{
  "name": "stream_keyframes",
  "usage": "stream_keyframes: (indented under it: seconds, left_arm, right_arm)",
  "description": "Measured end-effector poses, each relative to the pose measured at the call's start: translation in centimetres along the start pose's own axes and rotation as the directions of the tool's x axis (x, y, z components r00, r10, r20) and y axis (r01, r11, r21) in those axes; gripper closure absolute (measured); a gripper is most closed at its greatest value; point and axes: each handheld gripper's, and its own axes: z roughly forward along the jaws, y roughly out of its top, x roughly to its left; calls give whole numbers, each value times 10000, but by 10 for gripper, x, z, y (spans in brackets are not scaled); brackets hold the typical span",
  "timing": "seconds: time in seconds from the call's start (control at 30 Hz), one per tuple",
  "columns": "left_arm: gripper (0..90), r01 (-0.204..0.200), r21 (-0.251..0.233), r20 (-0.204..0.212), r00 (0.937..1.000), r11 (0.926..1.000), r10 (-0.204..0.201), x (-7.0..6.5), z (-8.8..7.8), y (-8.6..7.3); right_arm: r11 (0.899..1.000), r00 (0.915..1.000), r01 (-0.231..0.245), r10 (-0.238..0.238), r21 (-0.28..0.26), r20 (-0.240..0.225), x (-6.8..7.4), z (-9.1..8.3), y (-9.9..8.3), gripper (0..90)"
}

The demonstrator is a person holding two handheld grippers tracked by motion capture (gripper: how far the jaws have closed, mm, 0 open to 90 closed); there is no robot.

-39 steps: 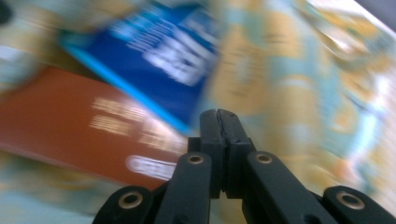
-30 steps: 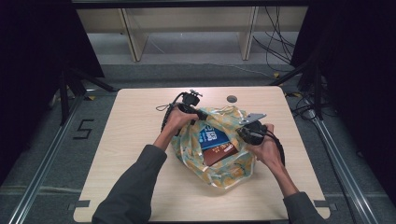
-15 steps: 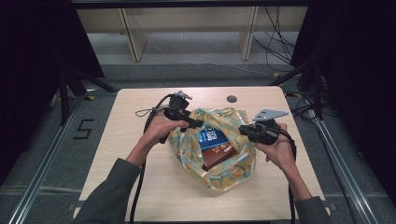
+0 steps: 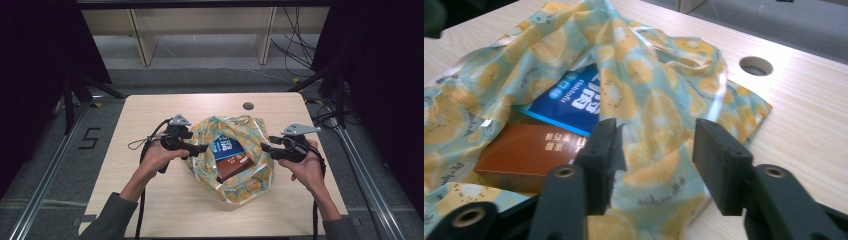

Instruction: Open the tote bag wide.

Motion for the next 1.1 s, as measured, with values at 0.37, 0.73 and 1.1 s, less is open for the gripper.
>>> stream_keyframes:
  seconds: [0.37,0.73,1.1]
  left_arm:
    - [191,50,-355,-174,9998,9994,-56,-11,-15,-27]
    - [189,81,-246,-513,9986,9997,-93,-14,-19,-61]
    - [188,59,-598,-722,9973,9982,-102,-27,-31,-89]
  right_arm:
    - [9998,9998,-145,144,133,98,0,-5,-17,449]
    - [9995,9994,-319,319,-34,95,0,-9,-24,423]
    - [9985,9985,-543,543,119,47,7,-16,-42,400]
